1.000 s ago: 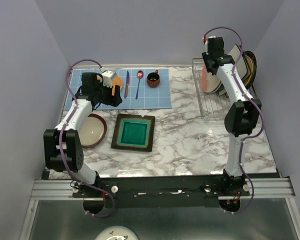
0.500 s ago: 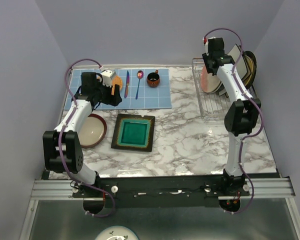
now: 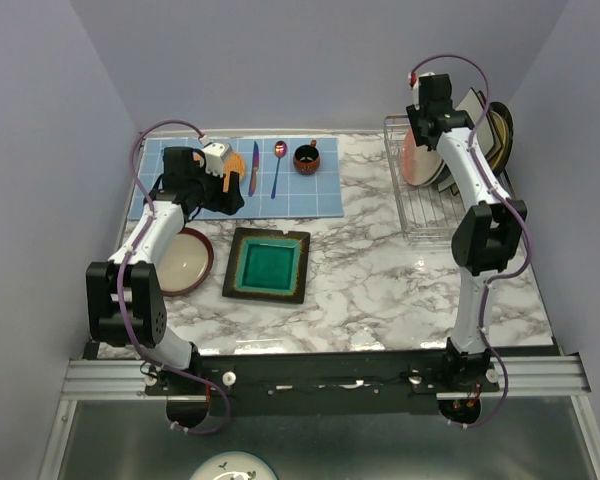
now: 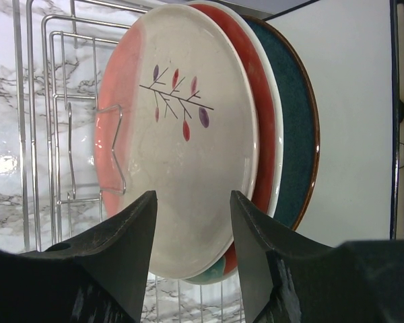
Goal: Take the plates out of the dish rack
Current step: Unload the plate from the dish rack.
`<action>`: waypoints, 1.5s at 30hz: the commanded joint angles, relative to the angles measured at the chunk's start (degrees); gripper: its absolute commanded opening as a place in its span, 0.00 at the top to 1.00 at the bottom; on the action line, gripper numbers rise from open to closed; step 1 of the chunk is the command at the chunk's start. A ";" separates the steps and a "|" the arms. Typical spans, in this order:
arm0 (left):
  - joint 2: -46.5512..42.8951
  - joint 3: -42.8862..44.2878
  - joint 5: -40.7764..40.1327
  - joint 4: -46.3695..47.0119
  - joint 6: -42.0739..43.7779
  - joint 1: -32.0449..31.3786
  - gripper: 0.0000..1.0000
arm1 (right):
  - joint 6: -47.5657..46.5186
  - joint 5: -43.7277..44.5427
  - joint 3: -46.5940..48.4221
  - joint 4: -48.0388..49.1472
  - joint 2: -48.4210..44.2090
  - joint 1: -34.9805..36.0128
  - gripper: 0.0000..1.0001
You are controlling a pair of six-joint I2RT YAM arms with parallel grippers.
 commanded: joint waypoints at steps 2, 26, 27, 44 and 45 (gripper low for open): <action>-2.00 -0.87 -0.68 1.31 -0.09 -0.20 0.19 | 0.67 0.77 -1.27 -1.12 -3.51 -1.53 0.44; -1.83 -2.89 -0.42 2.45 0.27 -0.20 0.18 | -1.79 9.55 -0.23 -0.32 2.36 -1.70 0.46; -1.92 -2.89 -0.33 2.45 0.44 -0.20 0.18 | -1.96 11.04 1.26 -0.59 3.07 -1.79 0.46; -1.21 -2.98 0.11 3.06 -0.09 -0.20 0.18 | -6.36 16.50 7.86 -2.08 8.00 -3.20 0.46; -1.13 -2.98 0.11 3.06 -0.17 -0.20 0.18 | -6.62 17.02 8.39 -2.17 8.26 -3.11 0.46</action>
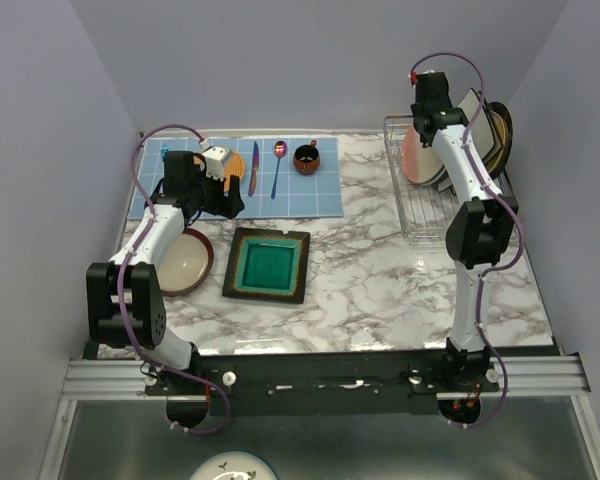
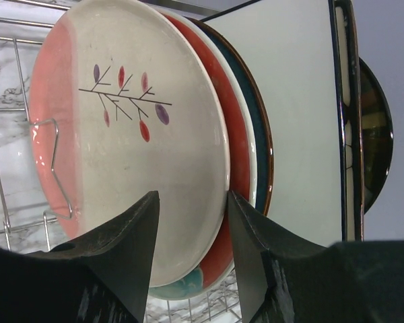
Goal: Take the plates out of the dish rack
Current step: Unload the plate from the dish rack.
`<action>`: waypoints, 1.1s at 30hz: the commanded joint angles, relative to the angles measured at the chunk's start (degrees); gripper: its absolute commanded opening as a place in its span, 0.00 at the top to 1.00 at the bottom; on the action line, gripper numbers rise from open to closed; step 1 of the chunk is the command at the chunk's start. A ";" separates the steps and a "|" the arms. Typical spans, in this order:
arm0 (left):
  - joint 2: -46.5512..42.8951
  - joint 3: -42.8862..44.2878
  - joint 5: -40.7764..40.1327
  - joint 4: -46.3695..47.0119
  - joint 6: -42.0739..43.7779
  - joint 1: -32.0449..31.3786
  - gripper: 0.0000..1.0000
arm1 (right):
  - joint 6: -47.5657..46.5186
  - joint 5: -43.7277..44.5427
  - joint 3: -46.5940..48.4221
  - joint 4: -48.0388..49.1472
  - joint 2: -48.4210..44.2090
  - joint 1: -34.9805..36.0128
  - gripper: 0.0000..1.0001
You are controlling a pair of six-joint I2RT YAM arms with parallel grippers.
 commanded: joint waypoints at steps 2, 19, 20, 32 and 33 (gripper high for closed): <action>-0.53 -0.49 0.26 1.40 -0.26 -0.20 0.18 | -4.38 7.85 3.41 -1.58 4.15 -3.02 0.46; -1.15 -2.25 -0.71 2.37 0.97 -0.11 0.19 | -4.12 11.02 -6.33 -0.61 1.62 -3.29 0.46; -1.15 -2.25 -0.62 2.37 0.88 -0.11 0.19 | -3.94 11.10 -6.77 -0.88 1.00 -3.29 0.46; -0.89 -2.60 -0.27 2.81 0.88 -0.11 0.19 | 1.06 1.09 -3.71 -10.19 0.73 -3.29 0.50; -0.97 -2.60 -0.27 2.64 1.05 -0.11 0.19 | 1.50 -0.83 -3.35 -10.80 0.65 -3.29 0.50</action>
